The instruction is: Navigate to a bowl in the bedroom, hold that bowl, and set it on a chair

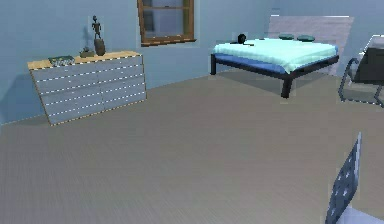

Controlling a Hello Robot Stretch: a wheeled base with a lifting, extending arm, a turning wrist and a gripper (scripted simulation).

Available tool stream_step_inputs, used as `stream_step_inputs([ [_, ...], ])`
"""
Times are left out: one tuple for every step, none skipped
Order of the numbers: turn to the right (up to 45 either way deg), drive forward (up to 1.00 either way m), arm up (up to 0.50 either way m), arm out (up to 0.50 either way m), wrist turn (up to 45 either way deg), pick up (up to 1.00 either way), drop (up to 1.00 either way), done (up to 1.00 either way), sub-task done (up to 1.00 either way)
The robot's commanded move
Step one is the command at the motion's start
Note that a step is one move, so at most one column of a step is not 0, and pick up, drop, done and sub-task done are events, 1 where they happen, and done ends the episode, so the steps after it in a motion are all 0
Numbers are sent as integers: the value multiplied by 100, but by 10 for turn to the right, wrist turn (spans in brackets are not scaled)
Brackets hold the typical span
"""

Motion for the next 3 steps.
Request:
stream_step_inputs([
  [0,0,0,0,450,0,0,0,0],
  [0,0,0,0,270,0,0,0,0],
  [0,0,-28,0,0,0,0,0,0],
])
